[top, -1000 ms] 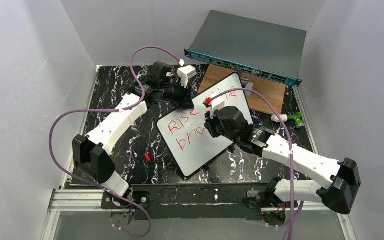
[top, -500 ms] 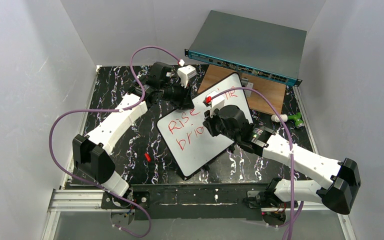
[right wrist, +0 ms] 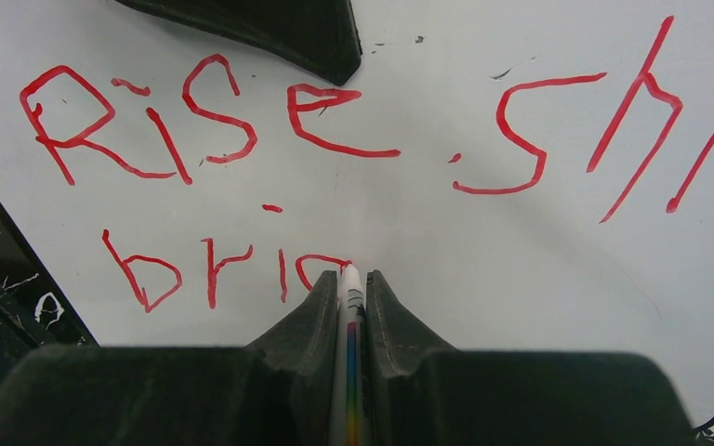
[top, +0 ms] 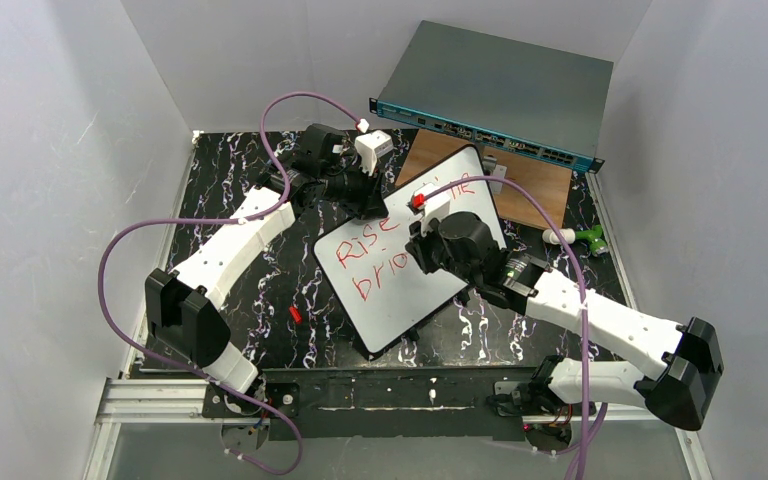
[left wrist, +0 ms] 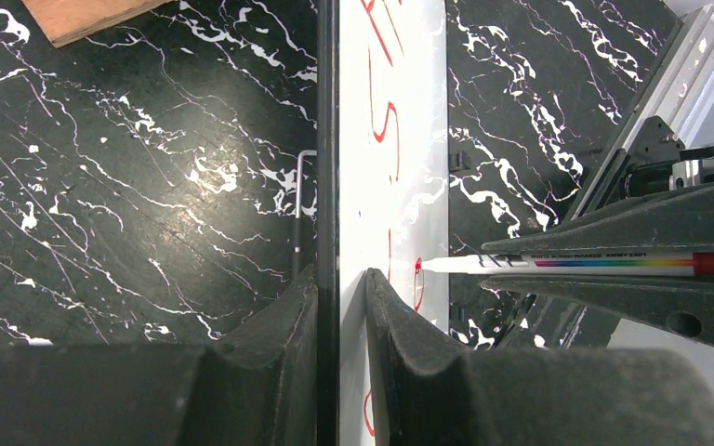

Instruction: Write a sentence on the whiteboard

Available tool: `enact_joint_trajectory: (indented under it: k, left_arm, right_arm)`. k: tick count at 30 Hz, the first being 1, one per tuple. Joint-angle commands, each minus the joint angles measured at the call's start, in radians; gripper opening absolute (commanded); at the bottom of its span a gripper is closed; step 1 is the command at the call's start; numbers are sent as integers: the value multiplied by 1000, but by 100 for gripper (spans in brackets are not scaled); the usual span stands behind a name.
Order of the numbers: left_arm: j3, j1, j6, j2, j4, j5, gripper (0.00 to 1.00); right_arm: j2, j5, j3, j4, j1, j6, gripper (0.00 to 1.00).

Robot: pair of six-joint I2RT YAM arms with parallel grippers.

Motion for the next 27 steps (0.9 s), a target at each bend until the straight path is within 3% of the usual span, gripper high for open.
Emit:
enact_joint_trajectory:
  k: [1,27]
  left_arm:
    - [4,-13,41,-22,4,20,0]
    - [4,-14,43,-20,3,17,0]
  right_arm:
    - [0,19,-37,22,-5,2,1]
    - [-26,-60,-96,-22,-3,55,1]
